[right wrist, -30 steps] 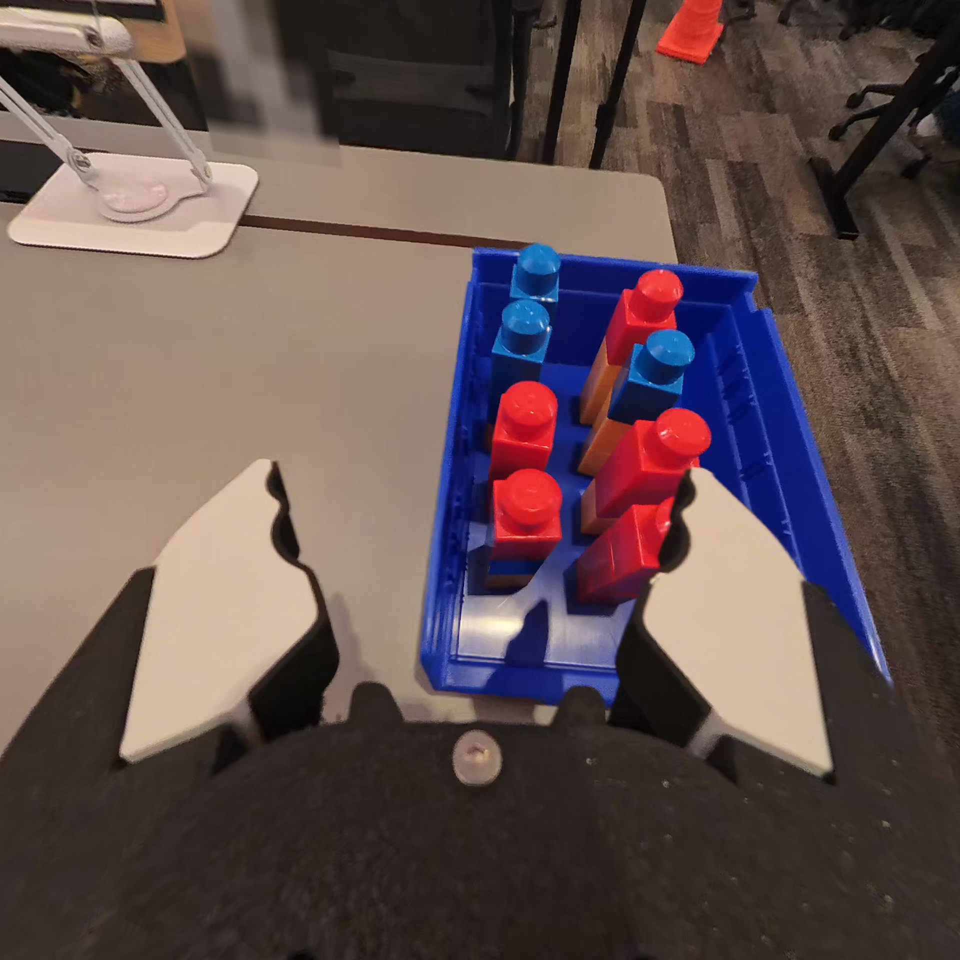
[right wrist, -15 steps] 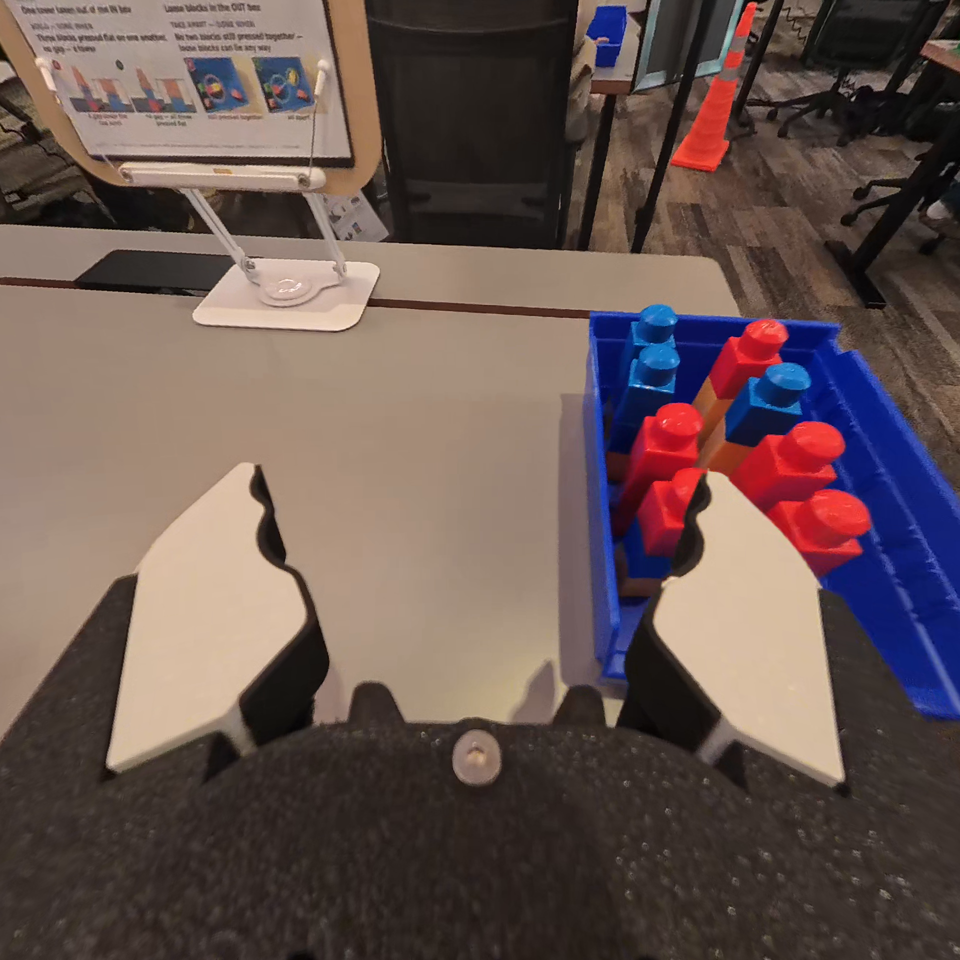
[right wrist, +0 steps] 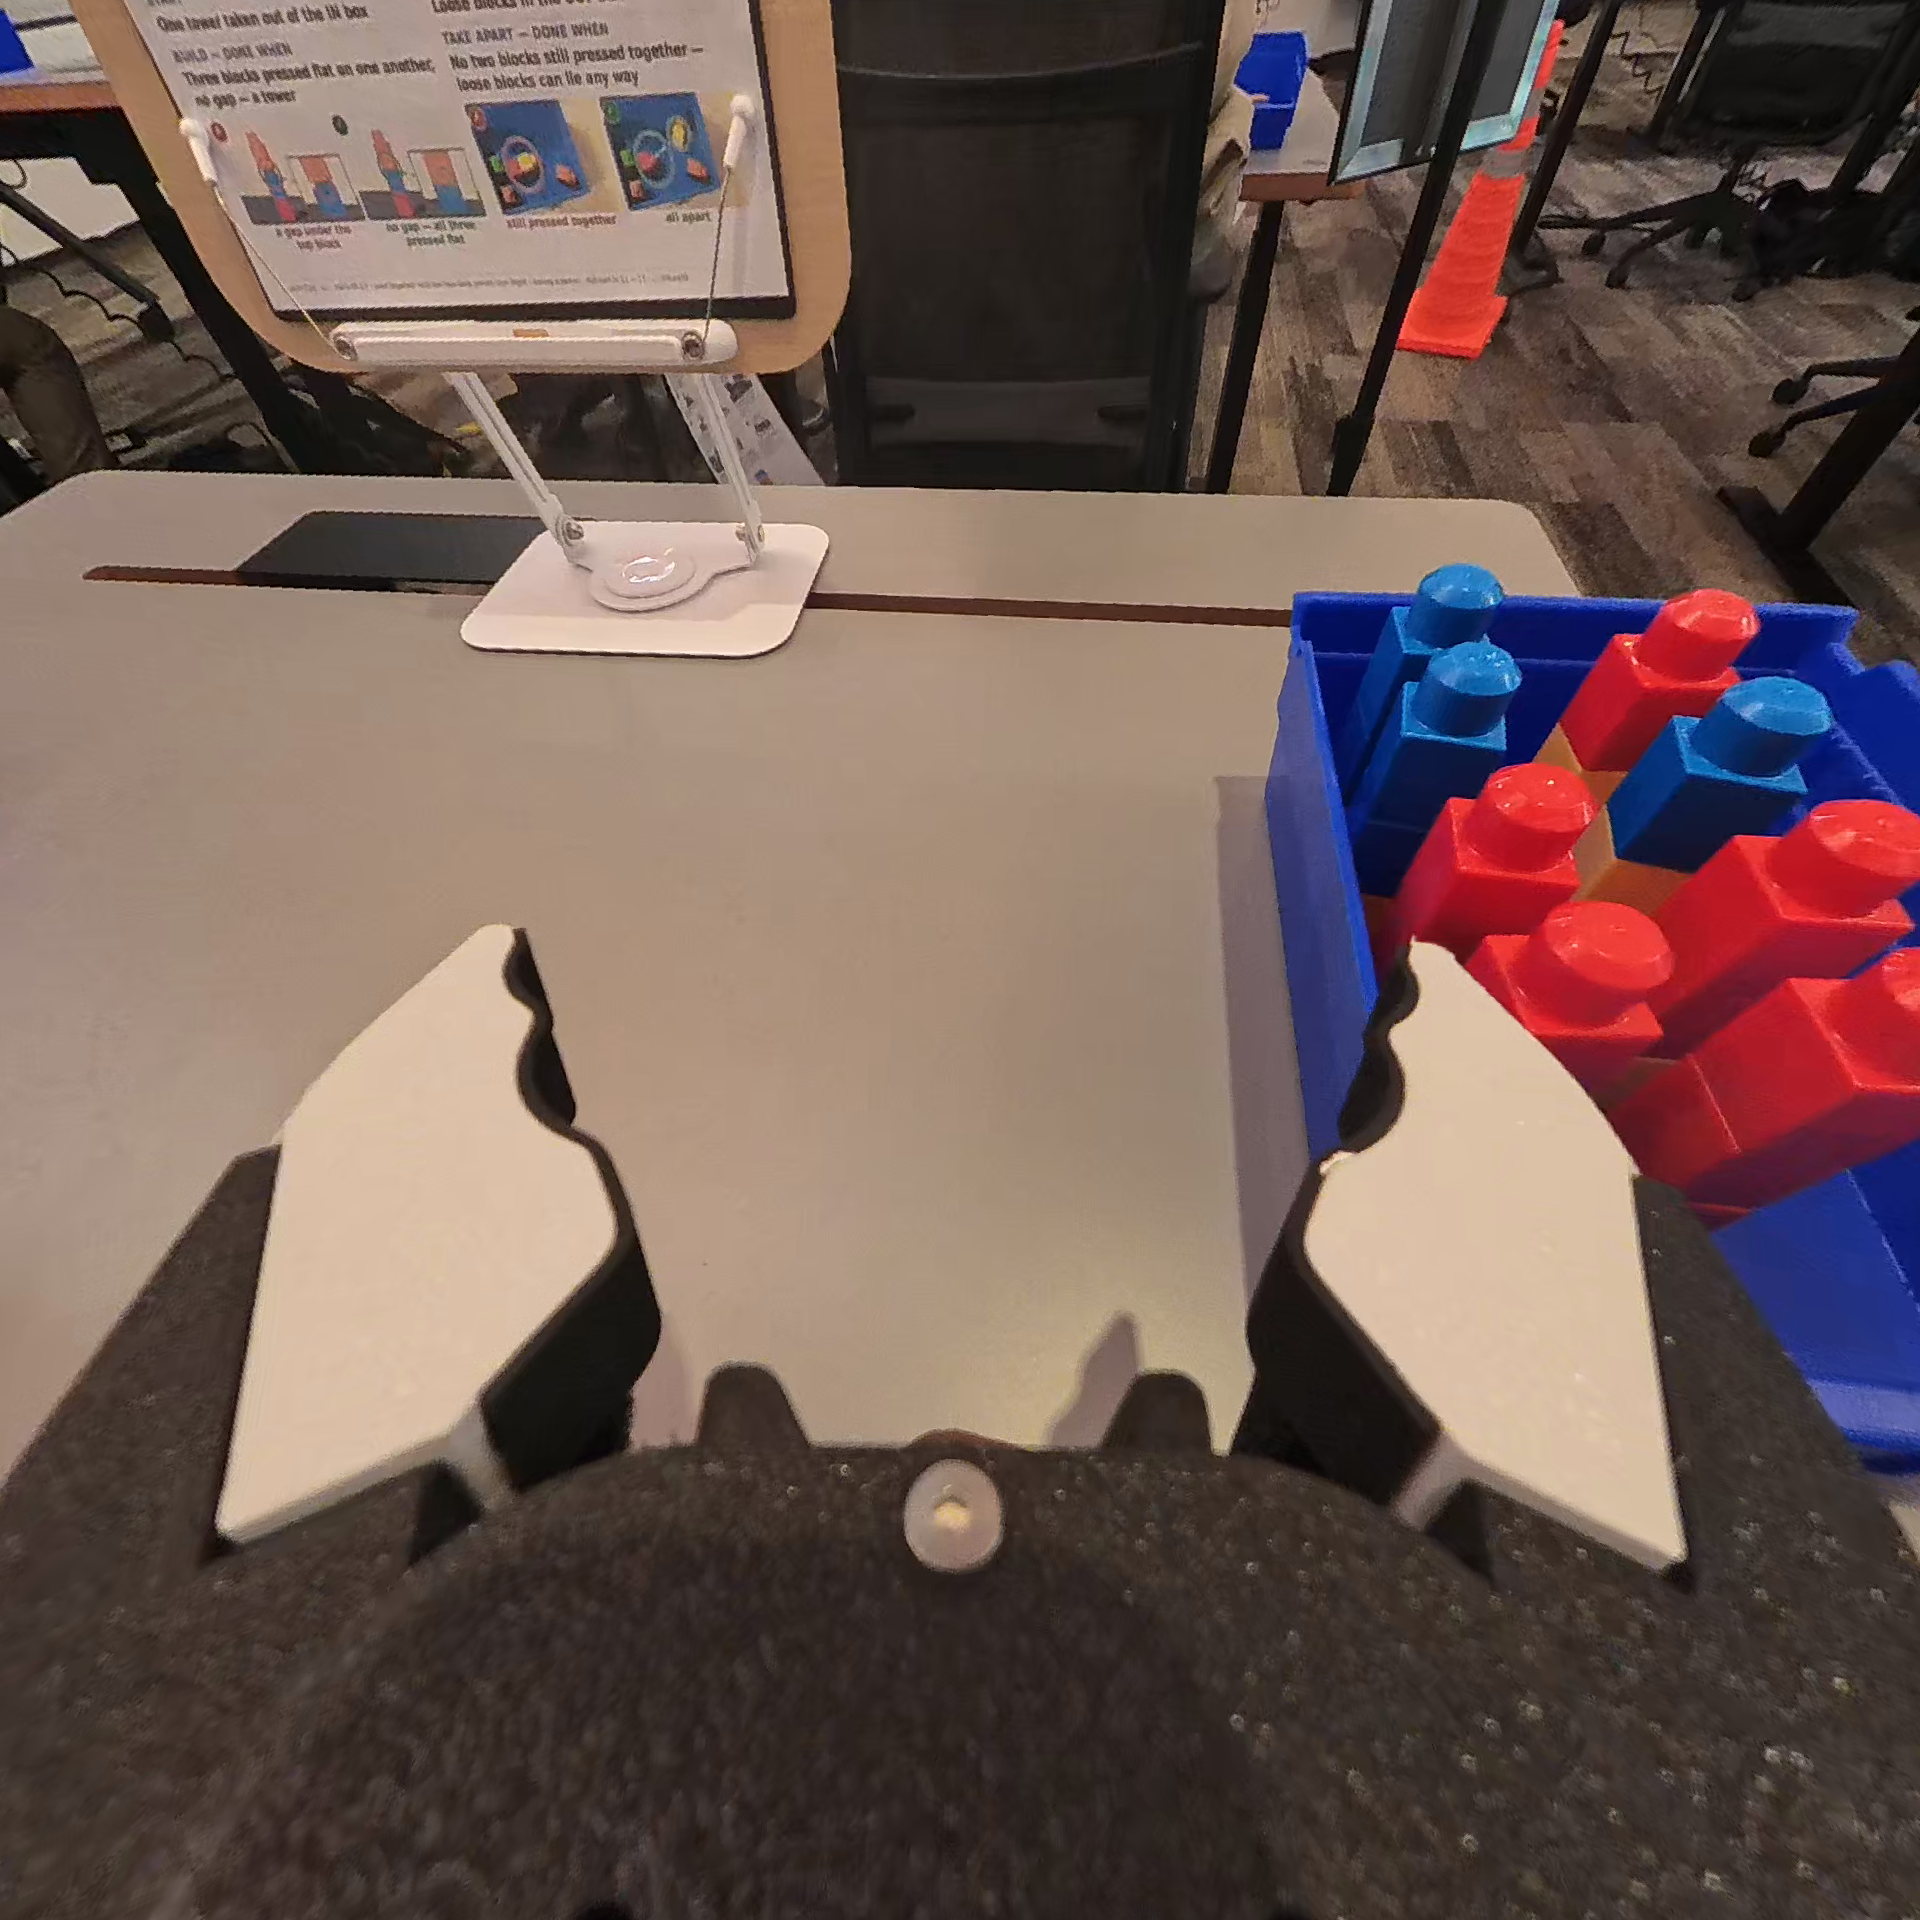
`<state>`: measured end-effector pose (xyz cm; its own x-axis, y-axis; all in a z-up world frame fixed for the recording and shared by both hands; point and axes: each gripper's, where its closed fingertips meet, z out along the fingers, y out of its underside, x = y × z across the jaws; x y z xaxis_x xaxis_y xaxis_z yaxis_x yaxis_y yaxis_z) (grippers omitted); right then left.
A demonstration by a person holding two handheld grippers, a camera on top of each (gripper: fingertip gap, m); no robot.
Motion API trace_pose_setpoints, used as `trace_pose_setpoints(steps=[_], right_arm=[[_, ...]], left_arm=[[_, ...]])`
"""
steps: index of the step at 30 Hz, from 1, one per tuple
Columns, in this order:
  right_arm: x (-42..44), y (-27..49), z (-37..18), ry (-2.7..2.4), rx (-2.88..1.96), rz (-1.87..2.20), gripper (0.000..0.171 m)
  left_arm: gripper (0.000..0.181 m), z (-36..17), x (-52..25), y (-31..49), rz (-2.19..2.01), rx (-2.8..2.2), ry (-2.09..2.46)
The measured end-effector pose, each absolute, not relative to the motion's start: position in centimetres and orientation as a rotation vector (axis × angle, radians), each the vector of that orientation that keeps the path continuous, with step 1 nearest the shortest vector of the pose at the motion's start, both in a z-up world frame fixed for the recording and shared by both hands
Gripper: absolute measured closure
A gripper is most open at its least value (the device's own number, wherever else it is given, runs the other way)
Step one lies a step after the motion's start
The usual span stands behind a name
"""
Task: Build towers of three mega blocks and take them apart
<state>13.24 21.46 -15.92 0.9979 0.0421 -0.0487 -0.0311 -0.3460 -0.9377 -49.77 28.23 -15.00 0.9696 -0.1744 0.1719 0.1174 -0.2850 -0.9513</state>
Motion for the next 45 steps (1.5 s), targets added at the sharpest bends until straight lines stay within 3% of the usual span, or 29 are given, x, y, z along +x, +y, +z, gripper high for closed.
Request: trace_pose_setpoints(steps=[45], right_arm=[[12.3, 21.3, -19.1, 0.006, -1.966, 0.108, 0.033]], left_arm=[[0.038, -17.6, -49.9, 28.1, -0.317, -1.894, 0.048]])
